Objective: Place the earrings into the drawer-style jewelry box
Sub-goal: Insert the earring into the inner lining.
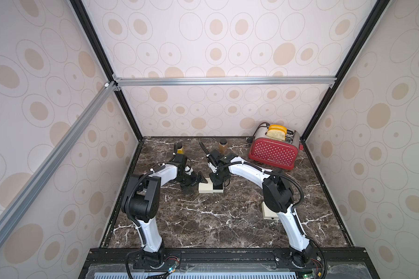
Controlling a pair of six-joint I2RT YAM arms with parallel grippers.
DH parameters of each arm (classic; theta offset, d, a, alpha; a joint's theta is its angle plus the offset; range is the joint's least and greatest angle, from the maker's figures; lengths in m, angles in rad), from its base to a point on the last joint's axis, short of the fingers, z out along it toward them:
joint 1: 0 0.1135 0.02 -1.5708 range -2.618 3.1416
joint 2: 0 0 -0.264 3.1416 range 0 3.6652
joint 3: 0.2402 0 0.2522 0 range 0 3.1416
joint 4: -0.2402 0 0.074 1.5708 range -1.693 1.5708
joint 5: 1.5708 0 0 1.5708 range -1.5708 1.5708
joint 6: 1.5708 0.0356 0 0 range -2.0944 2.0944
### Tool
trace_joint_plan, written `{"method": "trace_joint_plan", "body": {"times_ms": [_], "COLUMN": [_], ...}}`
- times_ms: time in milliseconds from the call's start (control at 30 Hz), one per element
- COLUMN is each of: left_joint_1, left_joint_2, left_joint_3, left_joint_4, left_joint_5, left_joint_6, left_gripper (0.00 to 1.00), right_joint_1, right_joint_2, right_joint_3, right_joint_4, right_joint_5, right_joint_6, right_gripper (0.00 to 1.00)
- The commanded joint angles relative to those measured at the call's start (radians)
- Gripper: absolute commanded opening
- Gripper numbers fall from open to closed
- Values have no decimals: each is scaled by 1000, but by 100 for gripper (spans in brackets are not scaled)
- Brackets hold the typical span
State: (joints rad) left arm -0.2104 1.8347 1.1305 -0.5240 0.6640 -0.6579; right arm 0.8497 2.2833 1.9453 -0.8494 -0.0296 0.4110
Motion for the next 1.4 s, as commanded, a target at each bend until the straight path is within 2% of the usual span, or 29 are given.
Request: {"method": "trace_joint_plan", "body": {"times_ms": [0,800,1000,1167,1367], "left_joint_1": [-11,-17,-18,-18,-21], "left_joint_2": [18,12,15,11,10], "left_joint_3": [17,-3,-3,-3,-8], "left_joint_4": [-14,-4,-2,-2,-2], "left_joint_5": [-4,1,2,2,0], "left_joint_6": [8,12,12,13,14], "left_gripper": [99,99,99,99,99], "right_joint_1": [0,2,1,-5,-5], "right_joint_2": [-22,10,-58,-33,-21], "right_joint_3": [7,68,19,12,7], "right_joint_4": [-17,-51,-33,-34,-28], "right_joint_5": [-7,-28,37,13,7], "right_joint_6": [5,-4,-12,-6,-6], "right_gripper": [7,5,7,8,15]}}
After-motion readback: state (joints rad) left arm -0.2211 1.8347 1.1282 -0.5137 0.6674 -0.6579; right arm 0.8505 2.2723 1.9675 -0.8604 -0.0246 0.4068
